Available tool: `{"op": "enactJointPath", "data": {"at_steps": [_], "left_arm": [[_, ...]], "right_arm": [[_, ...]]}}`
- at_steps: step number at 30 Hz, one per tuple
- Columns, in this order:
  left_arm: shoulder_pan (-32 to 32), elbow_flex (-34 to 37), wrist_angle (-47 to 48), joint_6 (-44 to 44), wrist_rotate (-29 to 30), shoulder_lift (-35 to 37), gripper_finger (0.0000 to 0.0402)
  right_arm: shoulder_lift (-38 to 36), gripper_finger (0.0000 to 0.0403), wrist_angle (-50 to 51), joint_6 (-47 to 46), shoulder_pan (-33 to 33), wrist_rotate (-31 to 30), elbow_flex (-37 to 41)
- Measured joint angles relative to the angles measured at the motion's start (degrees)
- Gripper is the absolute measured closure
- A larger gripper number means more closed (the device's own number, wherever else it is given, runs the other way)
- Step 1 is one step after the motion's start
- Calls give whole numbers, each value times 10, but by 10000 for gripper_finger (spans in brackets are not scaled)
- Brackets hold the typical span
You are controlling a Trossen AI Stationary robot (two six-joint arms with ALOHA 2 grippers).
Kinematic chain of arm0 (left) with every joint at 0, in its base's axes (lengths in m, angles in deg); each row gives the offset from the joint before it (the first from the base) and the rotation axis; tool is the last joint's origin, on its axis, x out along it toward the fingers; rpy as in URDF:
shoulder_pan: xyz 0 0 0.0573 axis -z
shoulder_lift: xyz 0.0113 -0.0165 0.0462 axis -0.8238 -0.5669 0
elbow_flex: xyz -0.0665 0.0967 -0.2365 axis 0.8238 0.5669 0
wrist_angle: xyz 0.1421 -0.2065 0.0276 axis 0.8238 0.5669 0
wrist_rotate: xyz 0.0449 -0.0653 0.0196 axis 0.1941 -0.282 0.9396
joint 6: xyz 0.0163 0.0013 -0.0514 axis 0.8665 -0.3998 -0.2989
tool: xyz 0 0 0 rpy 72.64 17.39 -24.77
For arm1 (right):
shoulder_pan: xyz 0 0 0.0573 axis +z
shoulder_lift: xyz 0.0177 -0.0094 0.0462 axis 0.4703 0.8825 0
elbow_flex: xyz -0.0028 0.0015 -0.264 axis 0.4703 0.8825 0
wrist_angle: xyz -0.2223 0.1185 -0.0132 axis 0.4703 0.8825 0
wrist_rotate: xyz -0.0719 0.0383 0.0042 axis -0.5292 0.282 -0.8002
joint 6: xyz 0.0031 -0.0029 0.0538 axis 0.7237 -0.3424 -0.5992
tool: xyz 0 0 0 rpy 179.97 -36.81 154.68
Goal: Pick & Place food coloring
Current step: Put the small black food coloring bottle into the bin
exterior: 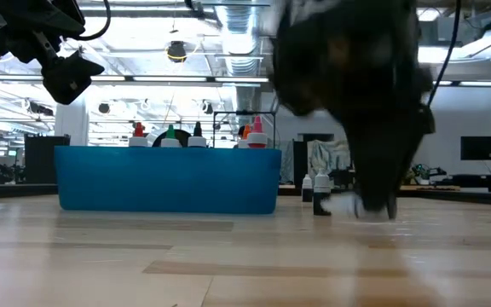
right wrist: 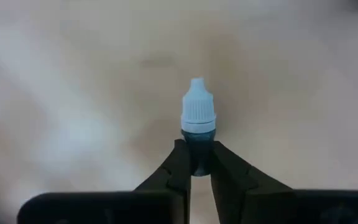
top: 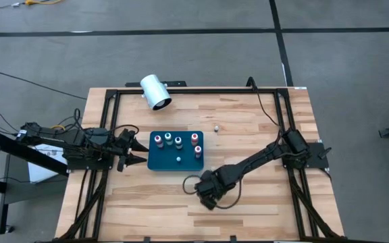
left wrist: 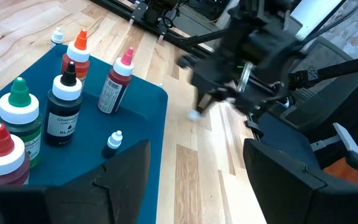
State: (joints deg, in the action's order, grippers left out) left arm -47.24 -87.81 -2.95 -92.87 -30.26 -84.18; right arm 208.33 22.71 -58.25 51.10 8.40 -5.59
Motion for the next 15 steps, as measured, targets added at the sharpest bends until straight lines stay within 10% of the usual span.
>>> {"op": "enactJointPath", "data": {"at_steps": [7, 15], "left_arm": [[0, 0, -1, -4, -1, 0, 152], [0, 0, -21, -9, -1, 0, 152]], "right_arm": [[-20, 372, -75, 72, 19, 40, -84], [-61, 372, -249, 218, -11, -63, -129]]}}
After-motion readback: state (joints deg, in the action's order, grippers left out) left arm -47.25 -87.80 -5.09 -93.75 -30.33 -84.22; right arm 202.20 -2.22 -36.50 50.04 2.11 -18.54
